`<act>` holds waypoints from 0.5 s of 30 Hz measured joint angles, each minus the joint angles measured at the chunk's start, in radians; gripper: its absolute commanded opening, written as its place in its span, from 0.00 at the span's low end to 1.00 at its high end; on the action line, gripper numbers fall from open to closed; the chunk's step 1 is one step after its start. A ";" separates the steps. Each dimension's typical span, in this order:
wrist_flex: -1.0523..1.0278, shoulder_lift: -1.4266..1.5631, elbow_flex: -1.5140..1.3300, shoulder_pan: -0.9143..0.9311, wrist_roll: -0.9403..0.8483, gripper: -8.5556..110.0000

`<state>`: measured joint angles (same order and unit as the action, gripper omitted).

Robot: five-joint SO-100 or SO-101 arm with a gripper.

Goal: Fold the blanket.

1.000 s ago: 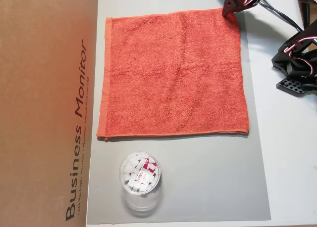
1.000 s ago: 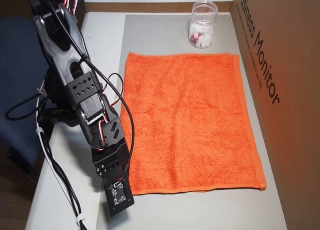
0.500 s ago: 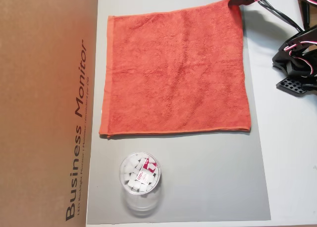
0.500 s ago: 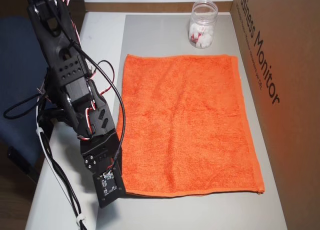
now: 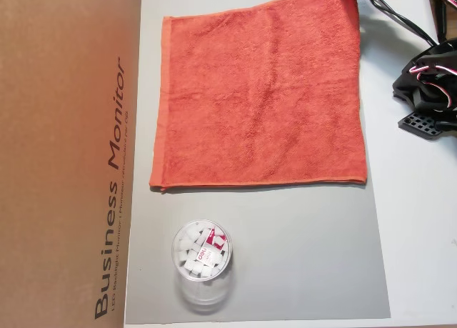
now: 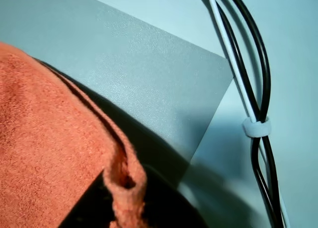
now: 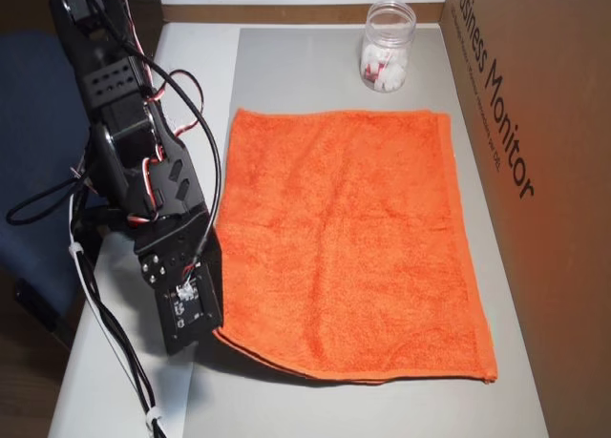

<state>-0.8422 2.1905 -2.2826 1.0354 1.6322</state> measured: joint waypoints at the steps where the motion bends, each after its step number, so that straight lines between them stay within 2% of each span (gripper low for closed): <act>1: -0.002 0.021 -0.002 -0.002 0.000 0.07; 6: -0.002 0.061 0.000 -0.017 0.000 0.07; 15: -0.002 0.064 0.037 -0.133 0.146 0.07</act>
<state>-0.8437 2.2550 -2.2457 0.9020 1.7779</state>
